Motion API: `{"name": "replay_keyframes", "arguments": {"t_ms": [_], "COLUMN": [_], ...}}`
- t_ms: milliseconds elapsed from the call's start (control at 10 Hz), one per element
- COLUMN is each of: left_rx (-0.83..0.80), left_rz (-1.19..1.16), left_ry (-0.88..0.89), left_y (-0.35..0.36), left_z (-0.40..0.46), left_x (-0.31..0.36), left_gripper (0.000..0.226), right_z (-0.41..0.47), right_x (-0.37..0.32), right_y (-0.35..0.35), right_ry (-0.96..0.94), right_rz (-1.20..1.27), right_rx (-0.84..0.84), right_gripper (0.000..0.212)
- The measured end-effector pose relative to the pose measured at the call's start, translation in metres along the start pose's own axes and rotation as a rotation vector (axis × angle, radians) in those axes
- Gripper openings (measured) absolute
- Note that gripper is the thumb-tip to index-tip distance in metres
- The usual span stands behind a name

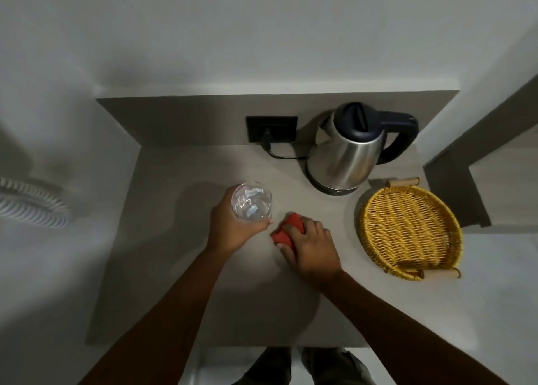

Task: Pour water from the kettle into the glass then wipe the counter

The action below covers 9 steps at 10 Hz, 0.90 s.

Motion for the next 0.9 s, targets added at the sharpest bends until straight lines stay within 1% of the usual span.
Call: {"name": "replay_keyframes", "arguments": {"t_ms": [100, 200, 300, 400, 500, 600, 700, 800, 900], "left_rx": [-0.038, -0.061, -0.088, -0.110, -0.109, -0.102, -0.129, -0.231, -0.253], "left_rz": [-0.056, -0.098, -0.133, -0.121, -0.118, -0.119, -0.122, -0.100, -0.020], "left_ry": [-0.016, -0.012, -0.036, -0.004, 0.013, 0.011, 0.031, 0.073, 0.146], "left_y": [0.023, 0.048, 0.066, 0.079, 0.084, 0.085, 0.087, 0.087, 0.063], "left_z": [0.007, 0.011, 0.011, 0.010, 0.012, 0.011, 0.011, 0.011, 0.005], "left_x": [0.009, 0.016, 0.019, 0.025, 0.032, 0.032, 0.033, 0.026, 0.032], "left_gripper": [0.076, 0.074, 0.075, 0.079, 0.079, 0.076, 0.081, 0.120, 0.148], "right_z": [-0.002, -0.009, -0.020, -0.020, -0.015, -0.013, -0.010, -0.009, -0.007], "right_x": [0.005, 0.017, 0.046, 0.078, 0.105, 0.120, 0.123, 0.117, 0.084], "right_y": [-0.021, -0.053, -0.088, -0.113, -0.119, -0.107, -0.104, -0.114, -0.135], "right_ry": [0.058, 0.148, 0.313, 0.494, 0.669, 0.758, 0.783, 0.767, 0.509], "right_rz": [0.096, 0.150, 0.167, 0.172, 0.210, 0.198, 0.189, 0.134, 0.115], "right_rx": [0.062, 0.242, 0.471, 0.548, 0.506, 0.437, 0.383, 0.441, 0.560], "right_gripper": [0.044, 0.041, 0.040, 0.040, 0.039, 0.040, 0.044, 0.056, 0.070]}}
Point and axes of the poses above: each hand's wrist, its own z-axis towards the middle knuckle, its own y-axis out of the palm, x = y × z, the point moved 3 cm from there along z, towards the middle knuckle, and after that the axes turned 14 degrees about z, right-handed, at the moved point
